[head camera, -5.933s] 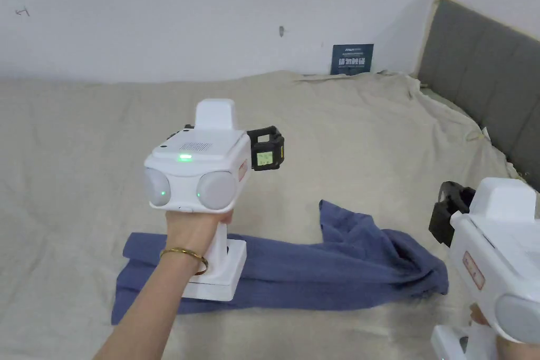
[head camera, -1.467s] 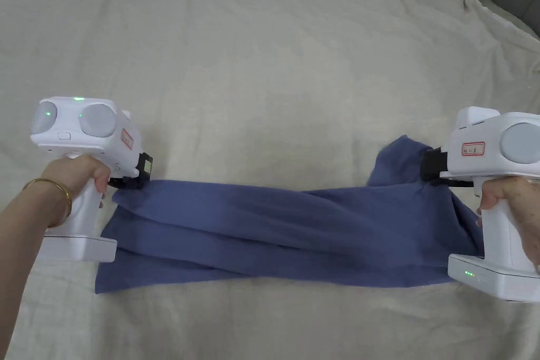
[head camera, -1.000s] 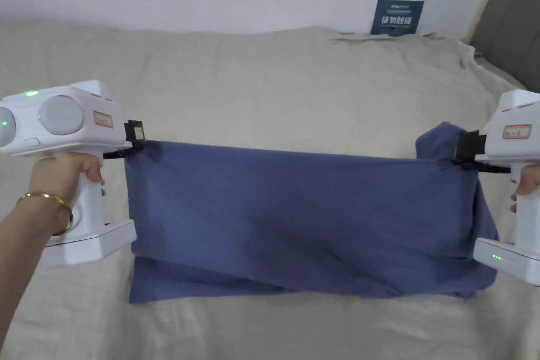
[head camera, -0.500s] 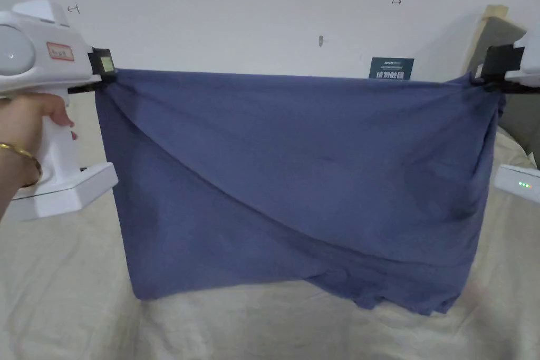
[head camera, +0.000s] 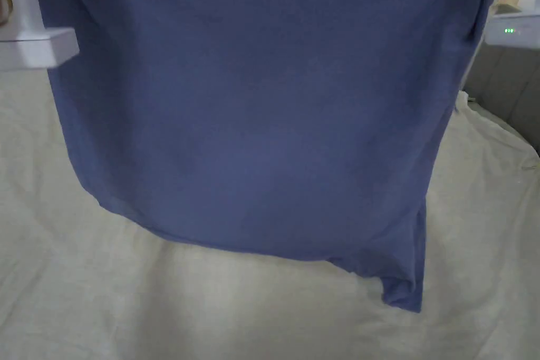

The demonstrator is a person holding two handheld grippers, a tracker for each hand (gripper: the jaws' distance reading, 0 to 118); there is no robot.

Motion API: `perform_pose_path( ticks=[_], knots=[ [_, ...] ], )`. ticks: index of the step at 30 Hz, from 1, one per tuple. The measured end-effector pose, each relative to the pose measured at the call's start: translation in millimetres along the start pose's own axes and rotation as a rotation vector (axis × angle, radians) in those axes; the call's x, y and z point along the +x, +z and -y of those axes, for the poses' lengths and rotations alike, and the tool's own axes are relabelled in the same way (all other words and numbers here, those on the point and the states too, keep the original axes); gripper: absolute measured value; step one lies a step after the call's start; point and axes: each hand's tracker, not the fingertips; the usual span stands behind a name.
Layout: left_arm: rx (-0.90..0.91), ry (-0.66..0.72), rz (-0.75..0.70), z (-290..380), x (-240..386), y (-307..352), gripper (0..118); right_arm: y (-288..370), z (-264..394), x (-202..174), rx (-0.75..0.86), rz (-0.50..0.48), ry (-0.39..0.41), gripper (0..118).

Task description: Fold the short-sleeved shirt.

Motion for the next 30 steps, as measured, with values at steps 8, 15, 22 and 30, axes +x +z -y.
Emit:
perform_pose_path(
  ticks=[8, 15, 22, 30],
  knots=[
    [0.138, 0.006, -0.026, -39, 28, -71, 1, -57, -62, -3, 0.178, 0.095, -0.037, 4],
    [0.191, 0.080, -0.013, -39, 55, -120, 1, -90, -69, 1, 0.234, 0.127, -0.059, 4],
    [0.084, -0.014, 0.012, 37, 84, -165, 1, -151, 7, 13, 0.099, 0.131, -0.099, 4],
    [-0.143, -0.095, 0.055, 176, 102, -185, 1, -202, 145, 21, -0.165, 0.137, -0.133, 4]
  ],
)
